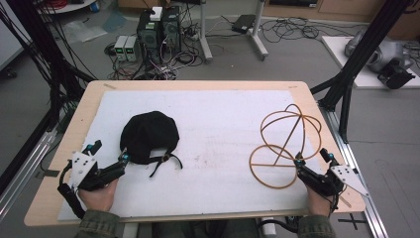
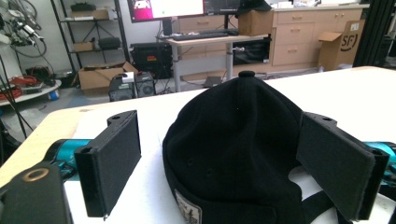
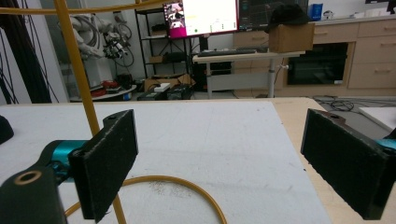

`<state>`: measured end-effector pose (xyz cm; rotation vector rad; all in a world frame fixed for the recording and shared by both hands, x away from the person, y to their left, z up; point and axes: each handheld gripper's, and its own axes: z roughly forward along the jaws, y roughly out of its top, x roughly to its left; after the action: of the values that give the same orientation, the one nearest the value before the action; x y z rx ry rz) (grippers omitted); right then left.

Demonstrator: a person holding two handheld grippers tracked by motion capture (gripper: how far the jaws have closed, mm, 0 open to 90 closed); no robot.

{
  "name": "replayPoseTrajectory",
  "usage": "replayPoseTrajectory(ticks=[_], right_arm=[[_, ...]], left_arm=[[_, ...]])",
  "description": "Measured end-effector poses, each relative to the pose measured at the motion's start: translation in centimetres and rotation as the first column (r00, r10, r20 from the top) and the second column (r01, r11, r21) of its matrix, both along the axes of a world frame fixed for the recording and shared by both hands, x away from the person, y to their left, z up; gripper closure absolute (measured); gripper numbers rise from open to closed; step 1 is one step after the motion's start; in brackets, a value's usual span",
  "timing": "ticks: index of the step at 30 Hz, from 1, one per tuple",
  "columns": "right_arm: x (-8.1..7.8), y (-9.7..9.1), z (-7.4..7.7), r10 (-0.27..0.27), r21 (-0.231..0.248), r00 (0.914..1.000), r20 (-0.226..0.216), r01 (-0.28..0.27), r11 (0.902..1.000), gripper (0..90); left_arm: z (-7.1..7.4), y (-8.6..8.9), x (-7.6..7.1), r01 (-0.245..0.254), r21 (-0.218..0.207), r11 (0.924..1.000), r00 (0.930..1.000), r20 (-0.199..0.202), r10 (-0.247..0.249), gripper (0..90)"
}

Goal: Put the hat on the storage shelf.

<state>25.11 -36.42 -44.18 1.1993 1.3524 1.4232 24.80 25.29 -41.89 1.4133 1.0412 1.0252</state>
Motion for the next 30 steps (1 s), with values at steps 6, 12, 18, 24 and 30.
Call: replayPoseTrajectory(ticks=[6, 12, 18, 24, 30], right_arm=[[-0.1, -0.1, 0.0, -0.002, 0.007, 1.0000, -0.003, 0.002, 1.0000, 10.2], [-0.2, -0.2, 0.0, -0.006, 0.002, 1.0000, -0.001, 0.006, 1.0000, 10.2], [-0.2, -0.2, -0.1, -0.003, -0.002, 1.0000, -0.003, 0.003, 1.0000, 10.2], [-0.3, -0.2, -0.1, -0.002, 0.001, 1.0000, -0.006, 0.002, 1.0000, 10.2], [-0.2, -0.2, -0.1, -0.005, 0.000, 1.0000, -0.006, 0.005, 1.0000, 10.2]], left_arm=[[0.2, -1.1, 0.9, 0.028, 0.021, 0.9994, 0.9994, -0.022, -0.028, 14.7], [0.2, -2.2, 1.3, 0.038, 0.049, 0.9981, 0.9989, -0.031, -0.036, 14.7], [0.1, -2.6, 1.9, 0.031, 0.068, 0.9972, 0.9985, -0.048, -0.027, 14.7], [0.0, -2.6, 2.4, 0.028, 0.063, 0.9976, 0.9953, -0.094, -0.022, 14.7], [0.0, -3.3, 2.9, 0.043, 0.084, 0.9956, 0.9920, -0.122, -0.032, 14.7]])
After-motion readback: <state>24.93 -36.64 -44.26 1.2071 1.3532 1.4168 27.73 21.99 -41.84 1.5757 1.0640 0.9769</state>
